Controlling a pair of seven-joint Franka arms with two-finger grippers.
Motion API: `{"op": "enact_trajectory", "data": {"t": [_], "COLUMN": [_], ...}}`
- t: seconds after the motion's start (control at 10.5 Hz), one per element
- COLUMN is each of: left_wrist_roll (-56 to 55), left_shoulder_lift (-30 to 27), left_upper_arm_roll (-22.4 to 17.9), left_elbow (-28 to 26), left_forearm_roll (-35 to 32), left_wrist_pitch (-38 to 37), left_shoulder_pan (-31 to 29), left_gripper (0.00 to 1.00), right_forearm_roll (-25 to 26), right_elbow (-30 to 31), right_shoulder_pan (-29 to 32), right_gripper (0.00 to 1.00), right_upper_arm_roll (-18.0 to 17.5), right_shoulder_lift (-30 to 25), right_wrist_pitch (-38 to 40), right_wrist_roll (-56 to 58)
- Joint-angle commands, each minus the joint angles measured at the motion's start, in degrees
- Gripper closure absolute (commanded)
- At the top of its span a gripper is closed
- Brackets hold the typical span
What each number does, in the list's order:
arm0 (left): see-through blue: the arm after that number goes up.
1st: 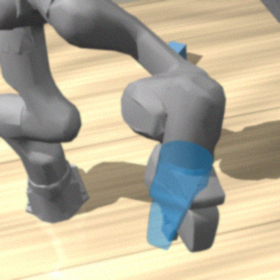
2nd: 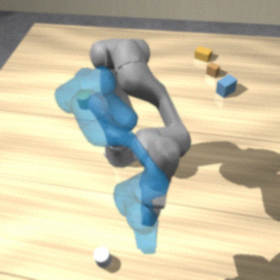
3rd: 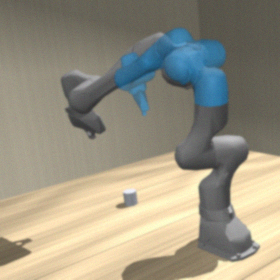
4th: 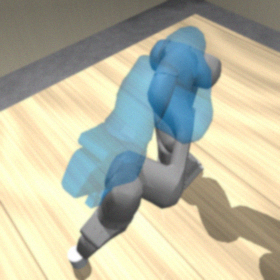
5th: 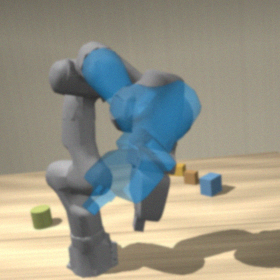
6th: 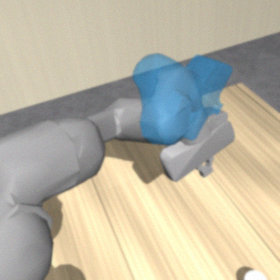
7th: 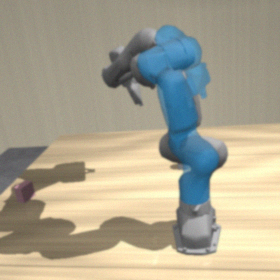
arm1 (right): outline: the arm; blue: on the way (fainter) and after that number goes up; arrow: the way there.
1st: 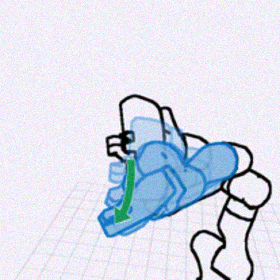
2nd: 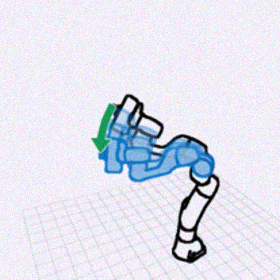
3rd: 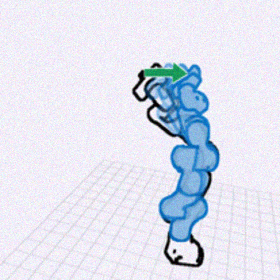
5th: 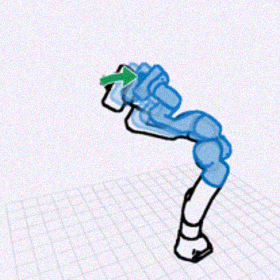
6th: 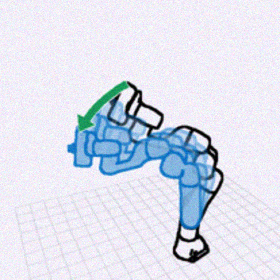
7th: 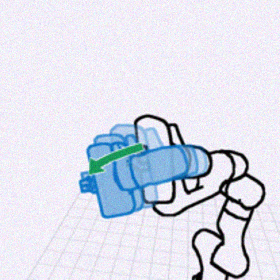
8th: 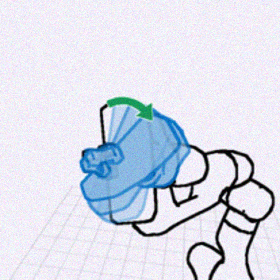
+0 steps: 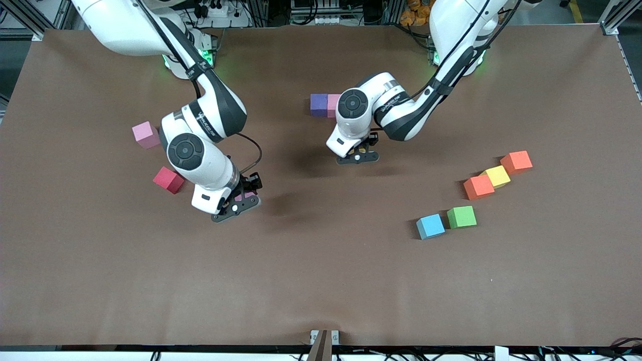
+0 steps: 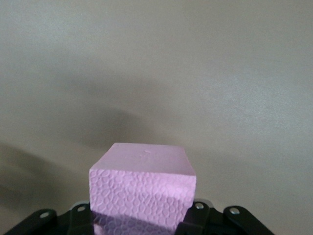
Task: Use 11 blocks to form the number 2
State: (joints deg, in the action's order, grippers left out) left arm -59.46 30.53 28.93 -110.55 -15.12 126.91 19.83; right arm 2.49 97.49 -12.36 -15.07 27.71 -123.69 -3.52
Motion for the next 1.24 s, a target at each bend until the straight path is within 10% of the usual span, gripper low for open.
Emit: {"op": "enact_trajectory", "data": {"t": [0.0, 1.15], "left_wrist_roll": [-1.3, 0.1], "left_shoulder_lift": [0.0, 0.1], "left_upper_arm_roll": [0.0, 0.4], "left_elbow": [-0.4, -2.6], "left_forearm_roll": [-1.9, -4.2], "left_wrist_pitch": [1.0, 5.2], "left_shoulder_pan": [0.7, 1.7], "left_gripper": [0.44, 0.44], "right_forearm_roll": [-0.7, -0.2], "right_elbow": [-0.9, -0.9], "right_shoulder_pan": [0.1, 0.1], "right_gripper": [1.0, 1.0], "right_upper_arm_roll": [-0.2, -0.1], "right_shoulder_lift": [0.6, 0.6], "right_wrist_pitch": [1.0, 1.4], "right_wrist_roll": [1.3, 1.2]}}
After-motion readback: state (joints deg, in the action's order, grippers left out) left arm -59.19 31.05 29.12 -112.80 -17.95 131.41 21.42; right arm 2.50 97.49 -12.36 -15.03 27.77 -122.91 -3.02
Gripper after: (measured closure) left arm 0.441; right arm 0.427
